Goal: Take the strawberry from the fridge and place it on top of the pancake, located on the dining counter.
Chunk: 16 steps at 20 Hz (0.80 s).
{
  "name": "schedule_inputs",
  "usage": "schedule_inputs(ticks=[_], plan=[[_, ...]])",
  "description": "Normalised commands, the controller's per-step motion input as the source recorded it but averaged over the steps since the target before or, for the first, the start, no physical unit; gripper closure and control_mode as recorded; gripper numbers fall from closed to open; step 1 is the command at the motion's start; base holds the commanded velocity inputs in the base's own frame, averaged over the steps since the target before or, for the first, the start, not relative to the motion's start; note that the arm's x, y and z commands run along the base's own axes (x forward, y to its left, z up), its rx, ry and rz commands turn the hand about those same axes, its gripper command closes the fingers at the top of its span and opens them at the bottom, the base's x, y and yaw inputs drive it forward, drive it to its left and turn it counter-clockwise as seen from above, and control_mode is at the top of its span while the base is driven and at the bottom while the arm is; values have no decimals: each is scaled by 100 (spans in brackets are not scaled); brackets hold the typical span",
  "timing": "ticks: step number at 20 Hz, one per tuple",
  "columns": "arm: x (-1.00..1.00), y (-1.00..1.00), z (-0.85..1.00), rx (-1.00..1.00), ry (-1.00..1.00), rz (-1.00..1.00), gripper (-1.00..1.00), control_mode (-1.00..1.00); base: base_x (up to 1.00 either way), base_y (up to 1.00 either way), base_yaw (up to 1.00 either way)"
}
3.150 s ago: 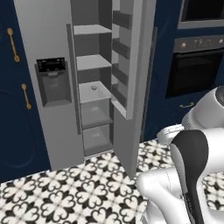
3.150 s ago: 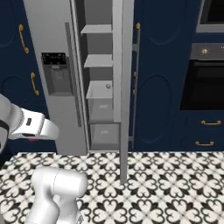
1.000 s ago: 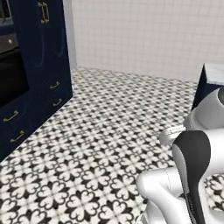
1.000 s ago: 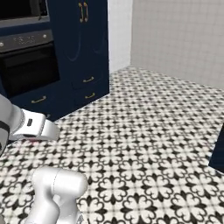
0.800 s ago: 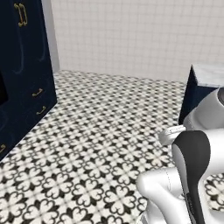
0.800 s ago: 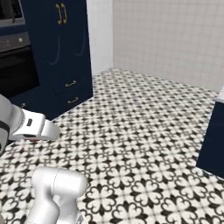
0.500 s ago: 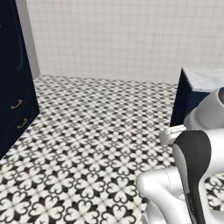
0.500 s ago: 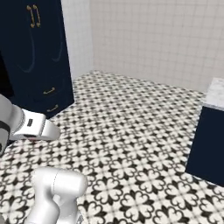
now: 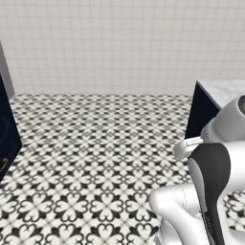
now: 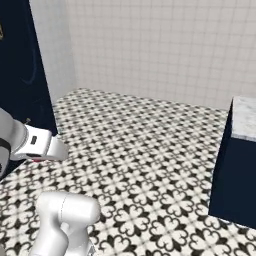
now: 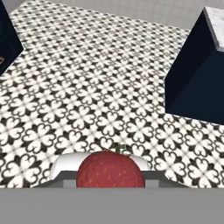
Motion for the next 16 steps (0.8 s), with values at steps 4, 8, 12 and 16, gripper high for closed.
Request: schedule_inputs(ticks=[4, 8, 12, 16], plan=[[0, 0, 0, 0, 0, 0, 100, 100, 100, 49, -34], [0, 0, 0, 0, 0, 0, 100, 100, 100, 53, -35], [0, 0, 0, 0, 0, 0, 100, 100, 100, 57, -36], [0, 0, 0, 0, 0, 0, 100, 100, 100, 61, -37]])
